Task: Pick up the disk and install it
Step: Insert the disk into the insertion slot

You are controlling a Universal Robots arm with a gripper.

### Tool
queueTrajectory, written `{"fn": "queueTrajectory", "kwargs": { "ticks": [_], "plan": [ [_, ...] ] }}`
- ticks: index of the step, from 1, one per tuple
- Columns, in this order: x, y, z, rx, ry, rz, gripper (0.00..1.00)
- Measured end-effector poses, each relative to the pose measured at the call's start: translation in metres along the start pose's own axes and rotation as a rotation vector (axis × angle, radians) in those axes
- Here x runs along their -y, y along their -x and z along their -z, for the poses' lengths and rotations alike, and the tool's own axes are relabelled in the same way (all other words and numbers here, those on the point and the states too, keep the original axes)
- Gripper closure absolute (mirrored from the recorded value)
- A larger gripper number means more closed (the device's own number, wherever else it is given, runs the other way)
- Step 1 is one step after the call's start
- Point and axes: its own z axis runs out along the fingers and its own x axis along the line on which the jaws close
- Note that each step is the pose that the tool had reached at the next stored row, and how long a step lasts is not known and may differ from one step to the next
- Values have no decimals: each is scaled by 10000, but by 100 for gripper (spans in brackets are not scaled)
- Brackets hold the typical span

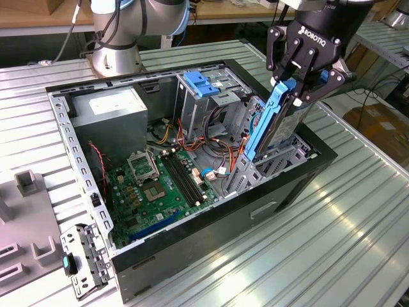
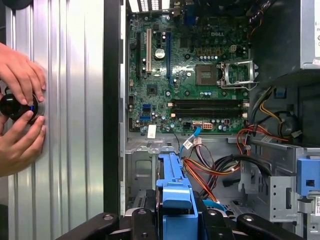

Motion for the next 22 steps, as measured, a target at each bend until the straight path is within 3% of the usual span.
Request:
{"fn": "queueTrajectory", "kwargs": {
  "ticks": [18,19,21,22],
  "plan": [
    [12,1,-26,0,19,-1,63],
    [12,1,-26,0,19,-1,62],
    [13,1,-47,2,19,-1,49],
    [13,2,-68,3,19,-1,49]
  ]
}}
